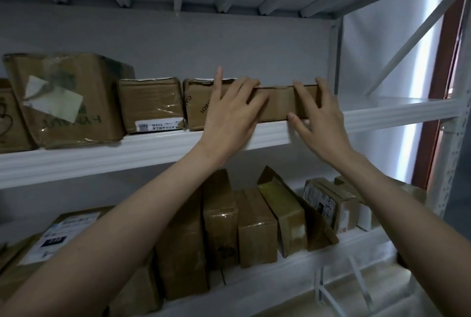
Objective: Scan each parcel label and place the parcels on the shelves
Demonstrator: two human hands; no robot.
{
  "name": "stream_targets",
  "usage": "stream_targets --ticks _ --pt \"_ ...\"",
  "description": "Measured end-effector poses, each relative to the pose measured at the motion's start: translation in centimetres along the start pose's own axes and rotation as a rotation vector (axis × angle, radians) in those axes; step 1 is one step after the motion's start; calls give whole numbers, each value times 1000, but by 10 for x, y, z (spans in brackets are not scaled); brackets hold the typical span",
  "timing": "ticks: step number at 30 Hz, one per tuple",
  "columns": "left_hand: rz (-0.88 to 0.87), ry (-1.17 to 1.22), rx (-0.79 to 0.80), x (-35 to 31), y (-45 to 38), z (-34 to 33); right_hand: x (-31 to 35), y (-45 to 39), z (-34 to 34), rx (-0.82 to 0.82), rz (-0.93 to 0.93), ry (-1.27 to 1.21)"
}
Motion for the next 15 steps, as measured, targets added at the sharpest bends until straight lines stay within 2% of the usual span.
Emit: stream_targets --ticks 5,10,13,15 --pt "-50 82 -30 1 46 2 40 22 -14 -171 12 63" --pt "-142 126 139 22 113 21 113 56 -29 -259 267 -68" --pt "-82 147 244 45 156 42 163 77 -38 -303 438 -183" --pt "-26 133 293 63 189 60 194 89 -48 -268 498 -269"
Point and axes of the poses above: each hand's wrist, its own y-axis away from the middle knuckle, its own z-axis out of the back of the hand, x = y × z, the point moved 4 cm from there along -y, towards the middle knuckle, and after that the axes turned 6 degrees about z, right-handed, at the moved point
